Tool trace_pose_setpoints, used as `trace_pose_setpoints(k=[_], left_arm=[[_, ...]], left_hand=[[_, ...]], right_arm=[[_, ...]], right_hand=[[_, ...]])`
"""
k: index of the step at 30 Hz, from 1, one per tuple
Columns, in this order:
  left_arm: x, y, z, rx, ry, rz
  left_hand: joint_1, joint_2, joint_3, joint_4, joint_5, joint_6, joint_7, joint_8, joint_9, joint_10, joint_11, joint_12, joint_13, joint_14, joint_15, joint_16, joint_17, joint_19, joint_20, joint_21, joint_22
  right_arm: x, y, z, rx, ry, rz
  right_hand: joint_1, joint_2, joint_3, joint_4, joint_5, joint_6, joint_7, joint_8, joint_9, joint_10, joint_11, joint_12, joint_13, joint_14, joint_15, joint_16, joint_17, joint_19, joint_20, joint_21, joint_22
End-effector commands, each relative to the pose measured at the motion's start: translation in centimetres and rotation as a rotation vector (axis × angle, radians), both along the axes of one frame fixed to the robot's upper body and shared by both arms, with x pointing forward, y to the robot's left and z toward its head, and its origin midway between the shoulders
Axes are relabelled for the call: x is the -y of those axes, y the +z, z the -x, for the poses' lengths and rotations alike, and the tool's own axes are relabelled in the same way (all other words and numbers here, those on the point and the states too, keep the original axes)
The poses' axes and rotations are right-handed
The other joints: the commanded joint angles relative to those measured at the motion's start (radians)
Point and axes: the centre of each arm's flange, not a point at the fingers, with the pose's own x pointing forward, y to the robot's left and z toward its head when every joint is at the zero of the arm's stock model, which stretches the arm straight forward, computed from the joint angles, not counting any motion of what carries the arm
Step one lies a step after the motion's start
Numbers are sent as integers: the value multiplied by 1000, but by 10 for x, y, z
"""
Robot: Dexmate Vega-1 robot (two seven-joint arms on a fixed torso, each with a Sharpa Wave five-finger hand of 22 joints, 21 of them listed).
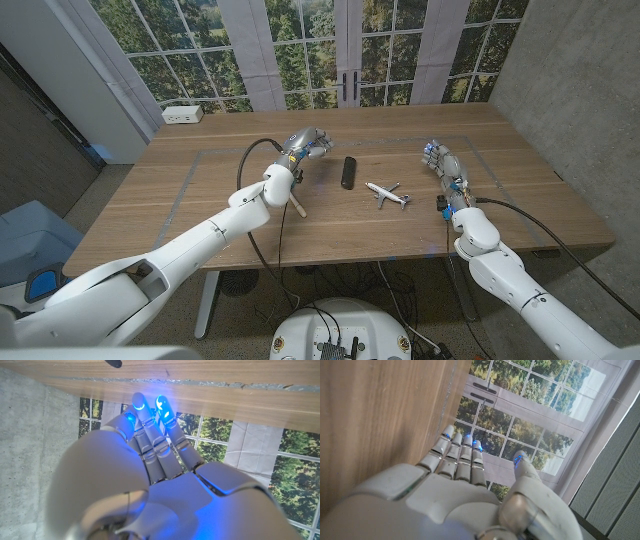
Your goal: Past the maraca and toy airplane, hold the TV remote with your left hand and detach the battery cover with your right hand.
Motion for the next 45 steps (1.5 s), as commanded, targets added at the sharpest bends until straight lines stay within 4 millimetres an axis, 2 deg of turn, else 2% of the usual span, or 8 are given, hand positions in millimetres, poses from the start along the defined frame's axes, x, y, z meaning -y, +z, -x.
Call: trace_pose_setpoints(k=[1,3,5,9,12,14,22,45], left_arm=[[0,7,0,-33,19,-32],[-2,14,-4,-32,12,-103],[-3,21,-8,-38,-3,-187],[3,37,-11,-37,49,-389],[8,45,-12,-43,80,-492],[12,50,-13,-42,89,-558],[31,59,-12,-21,82,-795],[65,57,-15,70,96,-1160]], left_hand=[[5,2,7,5,7,-4,-8,-3,3,60,-63,3,145,4,-30,-7,6,-13,-120,11,1],[-13,11,9,13,5,-29,-37,-13,6,23,-74,-22,169,-38,-29,-33,23,-82,-122,30,-3],[-25,6,20,8,9,-69,-51,-39,-7,-56,-77,-96,145,-151,-34,-102,27,-185,-93,39,-25],[-143,-32,11,22,13,-266,-93,-197,-74,-323,-62,-273,52,-386,-27,-316,-106,-365,-5,-22,-172],[-193,-76,-11,19,9,-346,-135,-262,-106,-449,-80,-308,10,-537,-19,-397,-169,-460,26,-73,-221],[-204,-94,-29,16,7,-377,-156,-281,-121,-487,-97,-308,-12,-609,-18,-407,-191,-494,25,-95,-228],[-205,-118,-93,15,4,-395,-236,-281,-164,-596,-112,-303,-88,-765,-3,-405,-276,-573,22,-169,-232],[-173,-111,-140,19,0,-435,-241,-278,-194,-663,-113,-300,-187,-871,2,-400,-401,-605,24,-269,-234]], right_arm=[[-17,17,8,22,17,58],[-16,17,9,25,23,54],[-16,17,9,27,21,53],[-15,16,9,26,26,46],[-14,13,10,30,25,40],[-14,12,11,33,23,36],[-12,9,17,47,16,20],[-6,4,24,74,22,1]], right_hand=[[16,1,1,-9,1,-3,0,3,3,-6,0,-4,2,2,-5,-1,2,6,0,-3,4],[17,1,1,-8,0,-3,0,3,3,-5,1,-4,3,1,-5,-1,2,6,-1,-3,4],[19,0,0,-8,0,-3,0,3,3,-6,2,-4,3,1,-4,-1,2,5,-1,-4,4],[21,0,-1,-6,-1,0,1,4,3,-6,4,-4,4,1,-4,-1,2,7,0,-5,5],[21,-1,-3,-4,-1,0,1,5,3,-6,6,-4,5,1,-3,0,2,7,0,-6,5],[20,-1,-3,-3,-2,1,1,5,3,-4,7,-4,5,1,-2,0,2,6,0,-6,5],[14,1,-11,7,-5,5,4,6,4,-2,10,-3,7,6,0,3,4,10,-1,-8,6],[-26,15,-34,39,-12,17,10,9,5,8,22,1,13,10,2,8,12,19,2,-11,8]])
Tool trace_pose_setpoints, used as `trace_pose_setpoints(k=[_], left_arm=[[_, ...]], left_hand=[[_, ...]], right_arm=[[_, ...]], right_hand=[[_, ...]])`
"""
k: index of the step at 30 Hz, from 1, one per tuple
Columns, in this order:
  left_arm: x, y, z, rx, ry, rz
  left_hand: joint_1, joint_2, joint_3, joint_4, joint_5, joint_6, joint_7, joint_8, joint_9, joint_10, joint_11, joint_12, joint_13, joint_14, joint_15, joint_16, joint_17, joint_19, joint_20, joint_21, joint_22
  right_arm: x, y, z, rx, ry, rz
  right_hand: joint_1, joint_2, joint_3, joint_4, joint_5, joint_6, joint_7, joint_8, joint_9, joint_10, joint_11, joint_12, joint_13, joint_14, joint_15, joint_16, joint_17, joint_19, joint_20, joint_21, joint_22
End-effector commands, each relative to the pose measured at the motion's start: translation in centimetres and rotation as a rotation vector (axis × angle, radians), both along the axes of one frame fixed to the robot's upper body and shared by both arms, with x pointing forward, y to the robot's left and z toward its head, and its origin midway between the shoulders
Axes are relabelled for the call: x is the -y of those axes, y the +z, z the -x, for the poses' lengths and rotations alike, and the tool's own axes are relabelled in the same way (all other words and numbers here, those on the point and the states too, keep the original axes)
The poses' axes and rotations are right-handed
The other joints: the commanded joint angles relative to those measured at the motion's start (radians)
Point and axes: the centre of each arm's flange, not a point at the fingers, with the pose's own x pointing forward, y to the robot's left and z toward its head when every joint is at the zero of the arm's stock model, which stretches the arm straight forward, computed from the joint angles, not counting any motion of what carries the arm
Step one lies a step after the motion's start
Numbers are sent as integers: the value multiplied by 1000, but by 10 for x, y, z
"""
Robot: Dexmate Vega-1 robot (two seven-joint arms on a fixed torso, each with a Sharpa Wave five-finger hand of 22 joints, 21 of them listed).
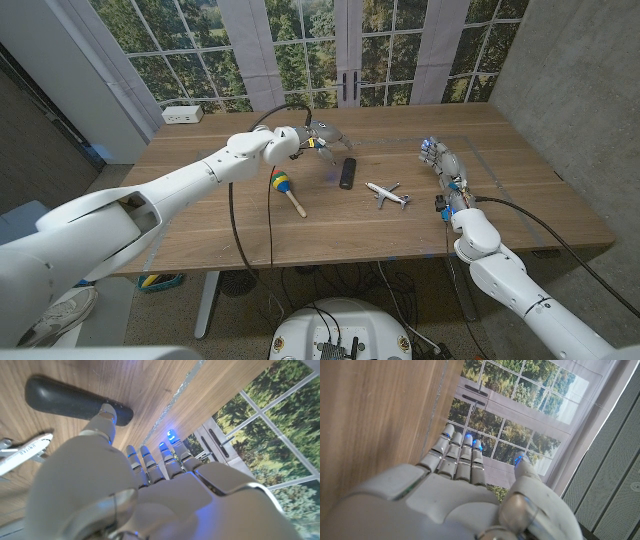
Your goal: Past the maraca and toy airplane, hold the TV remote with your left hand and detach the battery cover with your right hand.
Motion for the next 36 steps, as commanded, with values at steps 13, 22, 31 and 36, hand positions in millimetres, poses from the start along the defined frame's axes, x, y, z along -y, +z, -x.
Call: trace_pose_setpoints(k=[13,22,31,36], left_arm=[[26,-10,-12,48,-15,-230],[33,-17,-20,66,-20,-280],[39,-23,-32,37,1,-300],[44,-26,-35,13,17,-312]], left_hand=[[14,9,-16,2,-3,-21,2,6,-3,-35,-1,4,-29,-38,-153,7,-21,-7,0,-39,3],[16,14,-19,3,-4,-34,2,4,-4,-47,-1,4,-39,-47,-147,9,-24,-5,1,-52,3],[12,39,-19,11,-5,-56,2,0,-5,-56,-1,6,-49,-55,-135,12,-24,-3,12,-64,4],[0,72,-20,20,-9,-80,2,-3,-4,-66,0,8,-57,-57,-115,17,-24,-2,24,-78,5]], right_arm=[[8,-7,8,17,-8,-17],[10,-9,11,19,-17,-22],[12,-9,12,26,-26,-16],[13,-9,12,26,-30,-13]], right_hand=[[-30,3,-11,17,-5,12,2,9,3,13,6,2,6,7,3,9,8,7,-1,-4,3],[-37,5,-15,20,-5,13,2,8,3,15,6,2,7,8,1,10,9,9,0,-5,3],[-42,5,-18,22,-5,14,1,8,3,17,8,3,8,9,2,11,10,11,-2,-6,3],[-46,6,-21,24,-5,17,1,9,3,20,6,4,9,10,1,11,11,12,-2,-7,3]])
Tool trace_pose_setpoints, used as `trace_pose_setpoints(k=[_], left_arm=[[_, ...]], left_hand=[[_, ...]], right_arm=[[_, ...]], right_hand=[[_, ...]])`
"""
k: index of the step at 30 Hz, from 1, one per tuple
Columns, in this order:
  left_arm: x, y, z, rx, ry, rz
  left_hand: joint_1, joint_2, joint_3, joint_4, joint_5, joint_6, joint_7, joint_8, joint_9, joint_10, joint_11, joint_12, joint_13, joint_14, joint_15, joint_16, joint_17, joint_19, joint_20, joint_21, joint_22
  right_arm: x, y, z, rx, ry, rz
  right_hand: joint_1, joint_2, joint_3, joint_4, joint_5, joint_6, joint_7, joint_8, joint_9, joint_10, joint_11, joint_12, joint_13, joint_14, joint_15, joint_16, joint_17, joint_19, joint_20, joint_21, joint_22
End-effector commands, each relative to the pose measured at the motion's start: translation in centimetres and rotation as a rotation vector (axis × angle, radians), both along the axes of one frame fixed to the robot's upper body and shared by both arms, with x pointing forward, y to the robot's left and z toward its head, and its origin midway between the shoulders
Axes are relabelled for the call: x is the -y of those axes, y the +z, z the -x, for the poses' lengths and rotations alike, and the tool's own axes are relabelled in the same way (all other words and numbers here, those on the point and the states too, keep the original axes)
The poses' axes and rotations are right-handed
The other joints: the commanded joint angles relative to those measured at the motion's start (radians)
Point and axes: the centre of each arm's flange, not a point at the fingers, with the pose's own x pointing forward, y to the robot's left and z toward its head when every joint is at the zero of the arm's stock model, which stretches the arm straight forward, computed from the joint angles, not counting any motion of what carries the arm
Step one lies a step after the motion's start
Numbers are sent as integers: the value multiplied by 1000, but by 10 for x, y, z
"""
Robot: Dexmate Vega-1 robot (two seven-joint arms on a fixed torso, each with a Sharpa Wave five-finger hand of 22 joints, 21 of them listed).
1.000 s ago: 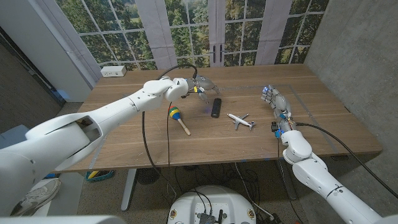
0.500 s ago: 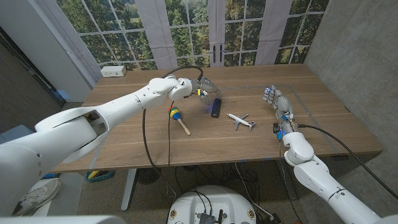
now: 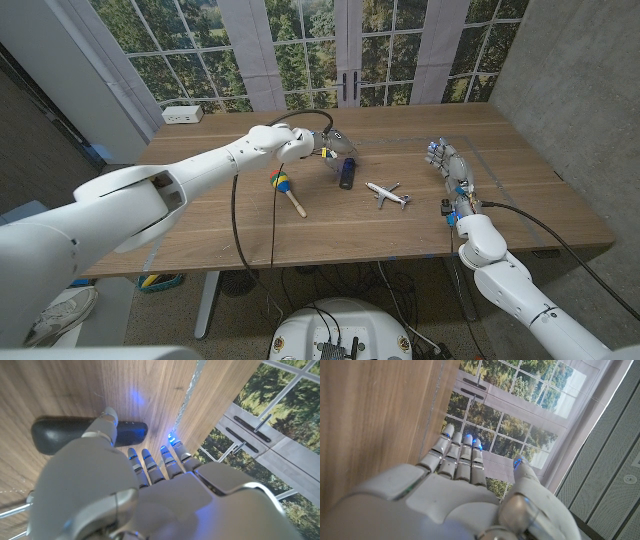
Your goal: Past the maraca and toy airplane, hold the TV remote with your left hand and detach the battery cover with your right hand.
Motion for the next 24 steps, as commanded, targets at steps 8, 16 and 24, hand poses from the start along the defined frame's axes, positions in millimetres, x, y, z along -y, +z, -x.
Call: trace_pose_setpoints(k=[8,16,24], left_arm=[[21,-10,-18,-88,102,-86],[21,-7,-19,-128,175,-83],[16,-10,-17,-120,195,-100]], left_hand=[[-84,78,-19,40,-11,-56,-4,-1,1,50,7,37,-10,15,-112,22,2,16,22,-34,5],[-269,75,-21,41,-7,107,64,55,-4,429,2,115,-4,180,-160,38,-4,61,15,-105,6],[-297,-19,-33,-10,-13,170,61,52,-11,342,8,45,-14,229,-174,15,-9,85,13,-140,9]], right_arm=[[4,0,2,17,-24,5],[4,2,2,27,-29,9],[3,6,2,35,-41,25]], right_hand=[[-4,7,-5,7,-2,14,-1,10,3,12,-1,4,6,13,1,8,3,13,-2,-4,4],[-10,10,-7,11,-1,18,-1,11,3,17,-4,5,7,17,0,10,5,16,-6,-5,4],[-13,13,-9,11,-1,23,-2,11,3,23,-2,7,8,21,0,12,6,19,-7,-6,4]])
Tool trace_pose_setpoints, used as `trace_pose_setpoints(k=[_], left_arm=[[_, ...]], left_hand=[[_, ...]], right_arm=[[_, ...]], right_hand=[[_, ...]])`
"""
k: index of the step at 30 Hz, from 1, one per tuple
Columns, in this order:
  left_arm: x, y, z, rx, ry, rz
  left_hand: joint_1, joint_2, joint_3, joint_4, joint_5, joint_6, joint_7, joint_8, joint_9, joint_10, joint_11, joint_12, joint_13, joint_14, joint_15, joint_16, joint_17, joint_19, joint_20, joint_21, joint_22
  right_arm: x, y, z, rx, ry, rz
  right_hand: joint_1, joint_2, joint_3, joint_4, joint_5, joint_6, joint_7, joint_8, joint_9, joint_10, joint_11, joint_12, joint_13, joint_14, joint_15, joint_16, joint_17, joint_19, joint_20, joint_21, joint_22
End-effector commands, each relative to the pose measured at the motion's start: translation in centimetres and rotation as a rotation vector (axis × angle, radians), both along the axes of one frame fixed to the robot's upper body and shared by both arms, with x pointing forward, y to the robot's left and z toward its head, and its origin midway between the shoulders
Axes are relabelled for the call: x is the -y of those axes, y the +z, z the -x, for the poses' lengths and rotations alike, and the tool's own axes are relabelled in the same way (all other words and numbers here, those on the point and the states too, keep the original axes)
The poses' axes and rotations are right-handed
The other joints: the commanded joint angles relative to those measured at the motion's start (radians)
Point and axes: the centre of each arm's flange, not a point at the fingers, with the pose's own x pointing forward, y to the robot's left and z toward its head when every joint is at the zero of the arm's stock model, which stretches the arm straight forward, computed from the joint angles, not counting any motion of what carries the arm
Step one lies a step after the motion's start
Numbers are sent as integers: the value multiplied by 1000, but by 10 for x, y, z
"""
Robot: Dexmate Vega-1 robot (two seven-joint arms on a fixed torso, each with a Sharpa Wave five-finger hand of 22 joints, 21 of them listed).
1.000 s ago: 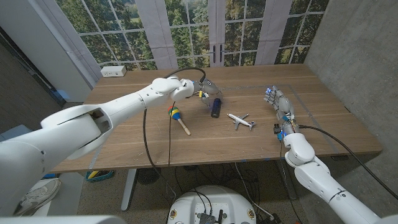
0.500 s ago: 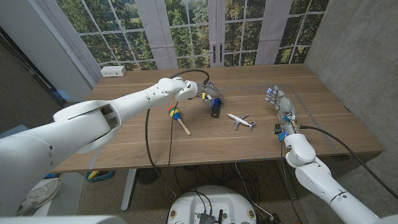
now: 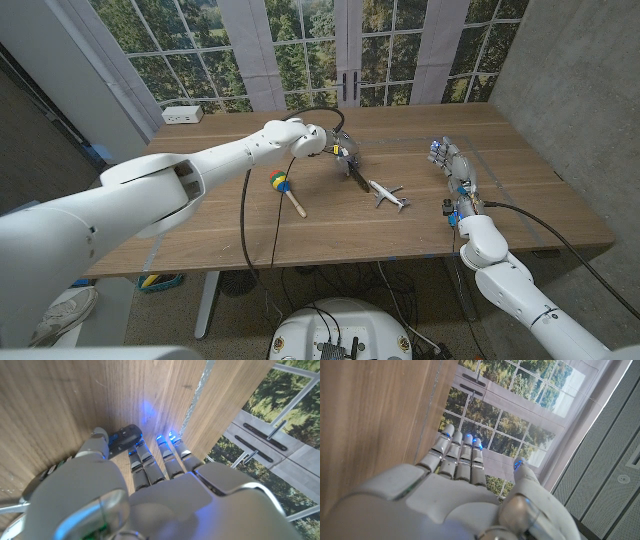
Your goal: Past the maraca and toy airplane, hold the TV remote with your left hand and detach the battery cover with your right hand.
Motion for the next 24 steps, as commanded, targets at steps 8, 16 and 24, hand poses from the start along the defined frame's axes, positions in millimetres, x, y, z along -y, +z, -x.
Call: trace_pose_setpoints(k=[8,16,24], left_arm=[[-12,-18,1,-21,-32,11],[-20,-22,1,9,-75,37],[-32,-13,8,24,-176,211]], left_hand=[[258,87,141,-45,8,228,36,34,13,185,-4,46,24,245,-195,87,65,183,-81,38,27],[417,116,152,-35,1,362,55,82,50,384,-4,147,90,405,-200,195,148,251,-123,137,58],[457,74,126,-41,7,450,87,112,53,433,2,168,113,461,-201,237,189,294,-146,207,72]], right_arm=[[1,4,3,25,-47,37],[1,5,6,30,-58,49],[-1,6,7,25,-63,57]], right_hand=[[-8,8,-2,3,0,16,1,6,3,11,3,9,5,16,-4,10,3,11,-3,-3,4],[-9,7,-4,1,1,23,2,7,3,19,0,11,6,19,-2,11,4,13,-4,-4,4],[-10,7,-5,0,2,25,1,7,3,19,0,10,7,21,-5,12,4,15,-6,-5,3]])
